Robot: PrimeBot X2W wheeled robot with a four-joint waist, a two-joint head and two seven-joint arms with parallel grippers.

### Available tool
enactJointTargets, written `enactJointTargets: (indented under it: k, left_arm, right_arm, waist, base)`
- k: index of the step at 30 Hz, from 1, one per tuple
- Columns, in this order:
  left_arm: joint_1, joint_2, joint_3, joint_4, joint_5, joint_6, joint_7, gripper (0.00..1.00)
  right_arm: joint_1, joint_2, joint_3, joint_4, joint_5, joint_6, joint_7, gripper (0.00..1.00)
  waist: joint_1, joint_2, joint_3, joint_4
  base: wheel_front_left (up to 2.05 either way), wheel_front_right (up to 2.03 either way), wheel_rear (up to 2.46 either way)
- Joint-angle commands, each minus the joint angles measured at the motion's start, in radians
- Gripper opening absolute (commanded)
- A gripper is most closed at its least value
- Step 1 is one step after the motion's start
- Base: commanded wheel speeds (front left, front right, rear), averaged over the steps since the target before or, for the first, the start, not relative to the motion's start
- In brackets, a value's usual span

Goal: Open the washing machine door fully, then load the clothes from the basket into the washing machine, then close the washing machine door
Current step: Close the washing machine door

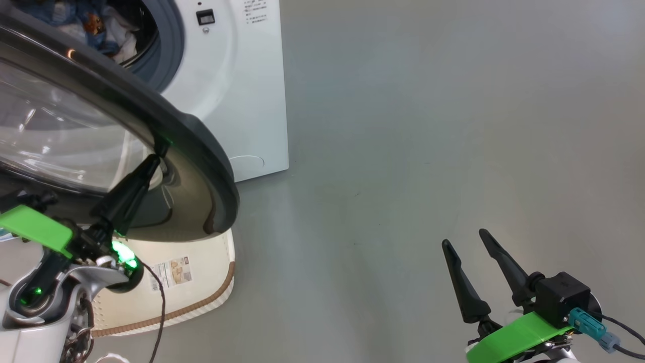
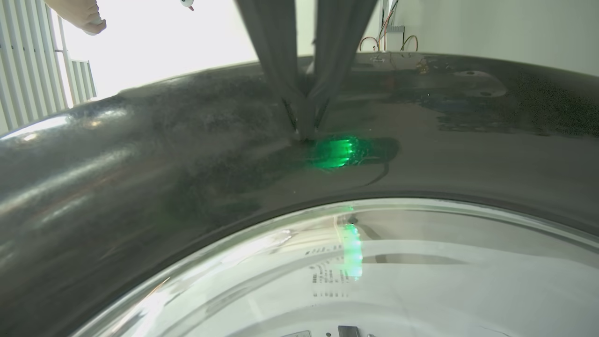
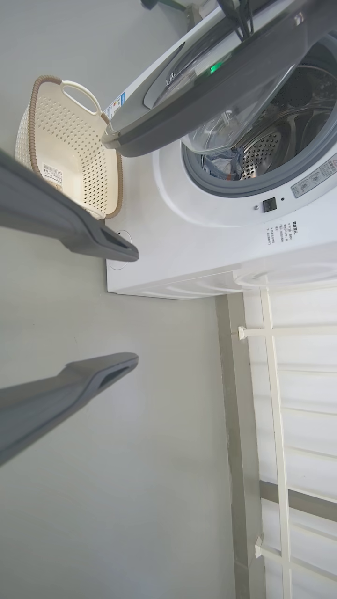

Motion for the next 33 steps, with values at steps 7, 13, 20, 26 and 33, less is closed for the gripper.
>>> enactJointTargets:
  k: [7, 13, 20, 26, 33]
  left_arm:
    - [0.055, 0.026, 0.084, -0.043, -0.021, -0.033, 0.002, 0.0]
    - [0.184, -0.003, 0.147, -0.125, -0.032, -0.043, -0.019, 0.0]
    - [0.346, -0.084, 0.225, -0.275, 0.019, -0.045, -0.071, 1.0]
    - [0.417, -0.164, 0.29, -0.376, 0.092, -0.045, -0.167, 1.0]
    - [0.462, -0.194, 0.299, -0.466, 0.353, -0.045, -0.438, 1.0]
  right_arm:
    - [-0.028, 0.0, 0.024, -0.015, 0.013, 0.002, -0.014, 1.0]
    - [-0.028, 0.0, 0.026, -0.009, 0.01, 0.002, -0.013, 1.0]
    - [-0.015, 0.0, 0.023, -0.008, -0.003, 0.002, -0.001, 1.0]
    - [-0.002, 0.0, 0.015, -0.014, -0.011, 0.002, 0.01, 1.0]
    - [0.019, 0.0, 0.002, -0.022, -0.015, 0.002, 0.02, 1.0]
  waist:
    - [0.0, 0.0, -0.007, 0.013]
    - [0.0, 0.0, -0.019, 0.036]
    - [0.0, 0.0, -0.05, 0.082]
    - [0.0, 0.0, -0.08, 0.125]
    - [0.0, 0.0, -0.112, 0.159]
  base:
    - [0.0, 0.0, 0.0]
    - [0.0, 0.0, 0.0]
    - [0.0, 0.0, 0.0]
    - [0.0, 0.0, 0.0]
    - [0.0, 0.0, 0.0]
